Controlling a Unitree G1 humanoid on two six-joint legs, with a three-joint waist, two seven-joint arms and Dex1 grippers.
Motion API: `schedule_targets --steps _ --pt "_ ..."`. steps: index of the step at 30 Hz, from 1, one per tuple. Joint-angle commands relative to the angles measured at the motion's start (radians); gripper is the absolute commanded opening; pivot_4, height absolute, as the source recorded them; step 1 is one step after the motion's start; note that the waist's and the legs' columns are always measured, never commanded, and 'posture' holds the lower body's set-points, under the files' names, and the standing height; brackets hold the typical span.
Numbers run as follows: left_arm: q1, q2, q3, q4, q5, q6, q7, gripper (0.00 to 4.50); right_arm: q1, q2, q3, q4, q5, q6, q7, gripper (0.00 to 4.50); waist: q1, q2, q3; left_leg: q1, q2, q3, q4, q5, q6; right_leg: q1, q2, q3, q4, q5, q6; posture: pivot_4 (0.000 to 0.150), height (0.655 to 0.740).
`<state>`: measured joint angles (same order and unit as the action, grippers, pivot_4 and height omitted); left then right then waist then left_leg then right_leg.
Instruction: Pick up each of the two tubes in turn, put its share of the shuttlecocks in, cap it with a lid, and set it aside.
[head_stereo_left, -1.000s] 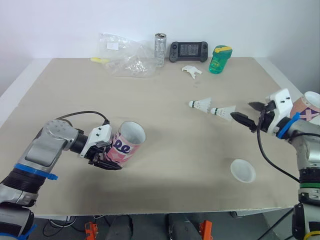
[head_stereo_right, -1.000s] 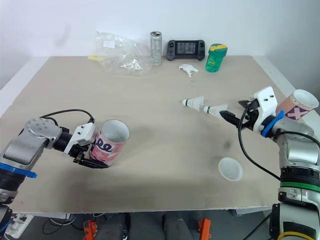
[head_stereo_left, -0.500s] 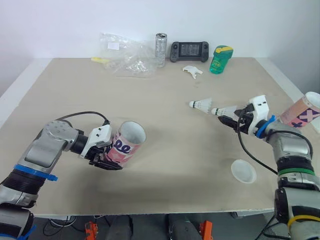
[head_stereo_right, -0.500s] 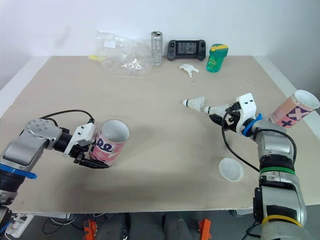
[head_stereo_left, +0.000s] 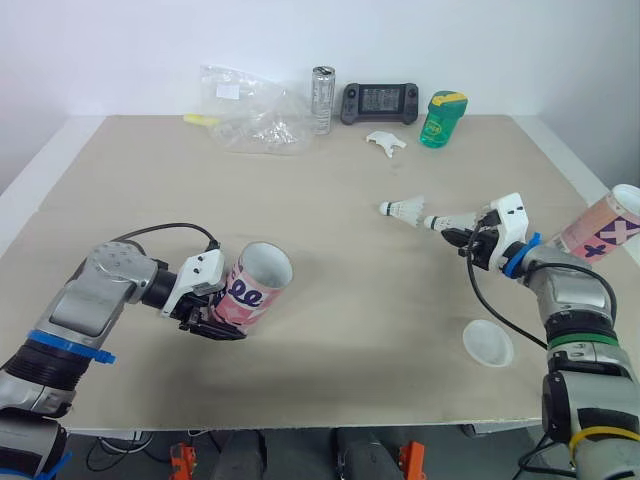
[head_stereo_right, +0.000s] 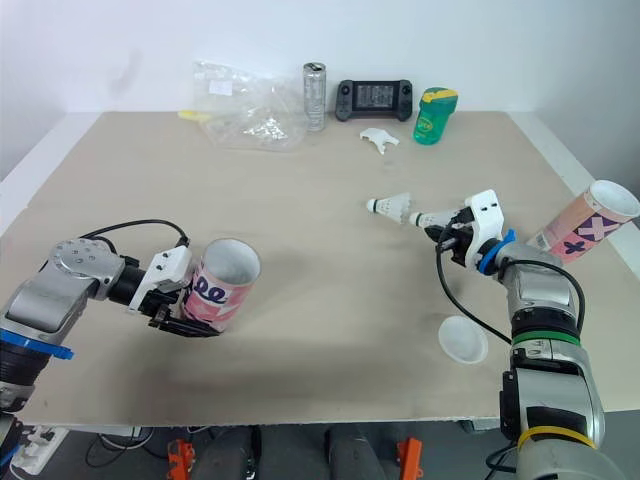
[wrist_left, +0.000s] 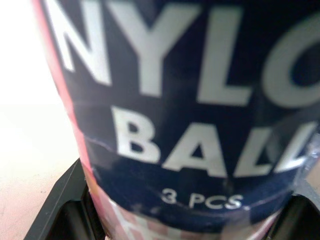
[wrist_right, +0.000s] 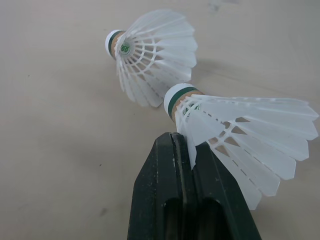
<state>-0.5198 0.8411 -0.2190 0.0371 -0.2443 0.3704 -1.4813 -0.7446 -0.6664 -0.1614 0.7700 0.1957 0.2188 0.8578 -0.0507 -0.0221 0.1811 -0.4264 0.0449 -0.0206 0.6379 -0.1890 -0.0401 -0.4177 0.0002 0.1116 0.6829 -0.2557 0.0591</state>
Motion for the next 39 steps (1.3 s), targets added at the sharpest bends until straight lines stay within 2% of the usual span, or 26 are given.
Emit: schedule_targets --steps 1,2,5,7,10,14,20,24,27,28,29,30,33,35,39 --pt "0.001 0.000 -0.005 -0.011 0.001 -0.004 -0.002 3.08 -0.027 -0.063 -0.093 -0.206 0.070 -0.020 -0.020 0.06 0.000 0.004 0.002 0.000 0.000 0.000 0.000 0.000 0.000 0.000 0.000 0.000 0.000 0.000 0.000 0.150 0.7236" --pt "0.001 0.000 -0.005 -0.011 0.000 -0.004 -0.002 3.08 -0.026 -0.064 -0.098 -0.241 0.081 -0.013 -0.014 0.06 0.000 0.004 0.002 -0.001 0.000 0.000 0.000 0.000 0.000 -0.001 -0.001 0.000 0.000 0.000 0.000 0.150 0.7236" --pt "-0.004 -0.003 -0.008 -0.003 0.003 -0.008 -0.005 3.08 0.005 -0.078 -0.052 -0.534 0.180 0.073 0.108 0.06 0.000 0.004 0.002 0.000 0.000 0.000 0.000 0.000 0.000 0.000 0.000 0.000 0.000 0.000 0.000 0.150 0.7236" --pt "-0.008 -0.005 -0.011 0.004 0.006 -0.012 -0.007 3.08 0.025 -0.081 0.013 -0.739 0.253 0.132 0.201 0.06 0.001 0.006 0.002 0.000 0.001 0.000 -0.001 0.000 0.000 -0.001 0.001 0.000 0.000 0.000 0.000 0.150 0.7236" --pt "-0.015 -0.011 -0.014 0.015 0.010 -0.017 -0.010 3.08 0.006 -0.060 0.155 -0.934 0.284 0.179 0.289 0.06 0.001 0.005 0.001 0.000 0.001 -0.001 0.000 0.000 0.000 0.000 0.002 -0.001 0.000 0.000 0.000 0.150 0.7236" --pt "-0.021 -0.015 -0.018 0.021 0.012 -0.022 -0.012 3.08 -0.070 -0.019 0.308 -0.983 0.247 0.159 0.379 0.06 0.005 0.005 0.002 0.000 0.001 -0.001 0.002 0.000 0.000 0.000 0.001 -0.001 0.000 0.001 0.000 0.150 0.7236" --pt "-0.012 -0.017 -0.015 0.009 0.011 -0.020 -0.005 3.08 -0.123 0.010 0.438 -0.958 0.181 0.086 0.487 0.06 0.006 0.004 0.001 -0.002 0.001 0.000 0.003 0.000 0.000 -0.001 0.000 -0.001 -0.001 0.001 0.001 0.150 0.7236" --pt "-0.002 -0.013 -0.013 0.003 0.009 -0.019 -0.004 3.08 -0.182 0.078 0.510 -0.899 0.100 0.045 0.479 0.06 0.004 0.004 0.001 -0.002 0.001 -0.002 0.002 0.000 0.000 -0.001 0.001 -0.002 0.000 0.000 0.000 0.150 0.7236" --pt "-0.001 -0.013 -0.012 0.000 0.008 -0.016 -0.002 3.08 -0.227 0.120 0.542 -0.874 0.086 0.067 0.503 0.96 0.004 0.004 0.001 -0.001 0.002 -0.001 0.002 0.000 0.000 -0.001 0.001 -0.002 0.000 0.001 -0.001 0.150 0.7236" --pt "-0.001 -0.012 -0.011 -0.002 0.008 -0.014 -0.001 3.08 -0.231 0.119 0.541 -0.885 0.102 0.079 0.526 1.40 0.007 0.004 0.001 -0.001 0.002 -0.001 0.002 0.000 0.000 -0.001 0.001 -0.002 0.000 0.001 -0.002 0.150 0.7236" --pt "0.000 -0.011 -0.011 -0.004 0.006 -0.012 0.000 3.08 -0.235 0.116 0.535 -0.899 0.119 0.092 0.545 2.05 0.008 0.003 0.001 -0.002 0.002 -0.002 0.003 0.000 0.000 -0.001 0.001 -0.003 0.000 0.001 -0.002 0.150 0.7236" --pt "0.000 -0.010 -0.010 -0.007 0.005 -0.011 0.000 3.08 -0.238 0.115 0.527 -0.909 0.132 0.104 0.550 2.32 0.008 0.003 0.000 -0.002 0.002 -0.002 0.003 0.000 0.000 -0.001 0.001 -0.003 0.000 0.000 -0.001 0.150 0.7236" --pt "0.005 -0.005 -0.006 -0.012 0.003 -0.006 0.003 3.08 -0.235 0.080 0.438 -0.932 0.217 0.175 0.554 3.76 0.008 0.003 0.000 -0.003 0.002 -0.002 0.002 0.000 0.000 -0.001 0.000 -0.003 0.000 0.000 -0.002 0.150 0.7236" --pt "0.007 -0.002 -0.005 -0.017 0.001 -0.002 0.005 3.08 -0.222 0.057 0.385 -0.913 0.235 0.178 0.535 3.76 0.008 0.003 0.000 -0.004 0.002 -0.003 0.002 0.000 0.000 -0.001 0.000 -0.004 0.000 0.000 -0.003 0.150 0.7236" --pt "0.011 0.002 -0.002 -0.024 -0.004 0.005 0.011 3.08 -0.195 0.018 0.263 -0.752 0.154 0.145 0.359 3.76 0.008 0.002 0.000 -0.003 0.001 -0.004 0.002 0.000 0.000 -0.001 0.000 -0.005 0.000 0.000 -0.002 0.150 0.7236"
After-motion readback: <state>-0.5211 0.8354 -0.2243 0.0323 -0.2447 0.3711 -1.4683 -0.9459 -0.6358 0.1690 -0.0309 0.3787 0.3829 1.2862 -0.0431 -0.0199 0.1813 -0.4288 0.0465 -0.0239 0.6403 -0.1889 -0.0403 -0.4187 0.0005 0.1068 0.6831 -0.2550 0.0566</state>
